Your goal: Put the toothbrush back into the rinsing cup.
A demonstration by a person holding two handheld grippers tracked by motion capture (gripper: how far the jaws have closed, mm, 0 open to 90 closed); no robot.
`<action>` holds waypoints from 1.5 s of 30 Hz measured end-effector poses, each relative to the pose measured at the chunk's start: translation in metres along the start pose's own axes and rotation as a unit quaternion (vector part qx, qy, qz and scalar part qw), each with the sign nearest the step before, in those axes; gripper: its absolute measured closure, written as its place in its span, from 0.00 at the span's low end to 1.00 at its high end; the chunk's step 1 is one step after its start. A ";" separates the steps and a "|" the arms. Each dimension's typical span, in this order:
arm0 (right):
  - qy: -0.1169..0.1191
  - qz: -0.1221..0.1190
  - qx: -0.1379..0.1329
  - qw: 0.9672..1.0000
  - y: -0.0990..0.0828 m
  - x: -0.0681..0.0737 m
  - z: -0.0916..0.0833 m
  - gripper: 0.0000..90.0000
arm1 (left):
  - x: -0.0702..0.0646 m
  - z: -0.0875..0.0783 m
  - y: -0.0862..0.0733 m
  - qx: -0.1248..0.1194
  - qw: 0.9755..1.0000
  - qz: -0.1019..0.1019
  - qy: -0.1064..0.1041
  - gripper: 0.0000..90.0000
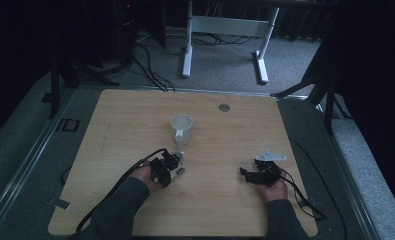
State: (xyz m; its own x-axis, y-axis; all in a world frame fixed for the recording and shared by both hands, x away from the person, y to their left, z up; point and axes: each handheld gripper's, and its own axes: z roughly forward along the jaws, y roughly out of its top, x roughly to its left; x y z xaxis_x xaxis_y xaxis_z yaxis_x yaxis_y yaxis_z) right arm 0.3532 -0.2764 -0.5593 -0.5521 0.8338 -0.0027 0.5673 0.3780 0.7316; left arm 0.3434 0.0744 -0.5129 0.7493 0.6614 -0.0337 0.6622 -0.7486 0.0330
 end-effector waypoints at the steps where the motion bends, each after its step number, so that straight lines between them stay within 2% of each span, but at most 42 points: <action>1: 0.000 0.000 0.000 1.000 0.000 0.000 0.000 0.27 | 0.000 -0.003 -0.001 -0.006 1.000 -0.001 0.001 0.91; 14: 0.000 0.001 0.000 1.000 0.000 0.000 0.000 0.27 | 0.009 -0.023 -0.011 -0.053 0.998 -0.025 0.002 0.91; 15: 0.000 0.001 0.000 1.000 0.000 0.000 0.000 0.27 | 0.010 -0.027 -0.013 -0.062 0.998 -0.031 0.000 0.91; 23: 0.000 0.001 0.000 1.000 0.000 0.000 0.000 0.27 | 0.015 -0.038 -0.019 -0.088 0.995 -0.040 0.002 0.91; 39: 0.000 0.001 0.000 1.000 0.000 0.000 0.000 0.27 | 0.025 -0.049 -0.027 -0.113 0.992 -0.058 0.005 0.91; 45: 0.001 0.001 0.000 1.000 0.000 0.000 0.000 0.27 | 0.028 -0.053 -0.031 -0.133 0.989 -0.071 0.007 0.91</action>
State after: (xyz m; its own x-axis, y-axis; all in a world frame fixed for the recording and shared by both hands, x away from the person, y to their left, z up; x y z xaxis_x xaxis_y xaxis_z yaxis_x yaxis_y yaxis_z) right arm 0.3533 -0.2763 -0.5592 -0.5519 0.8339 -0.0008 0.5682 0.3767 0.7316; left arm 0.3439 0.1185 -0.4617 0.6475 0.7609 -0.0422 0.7365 -0.6106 0.2911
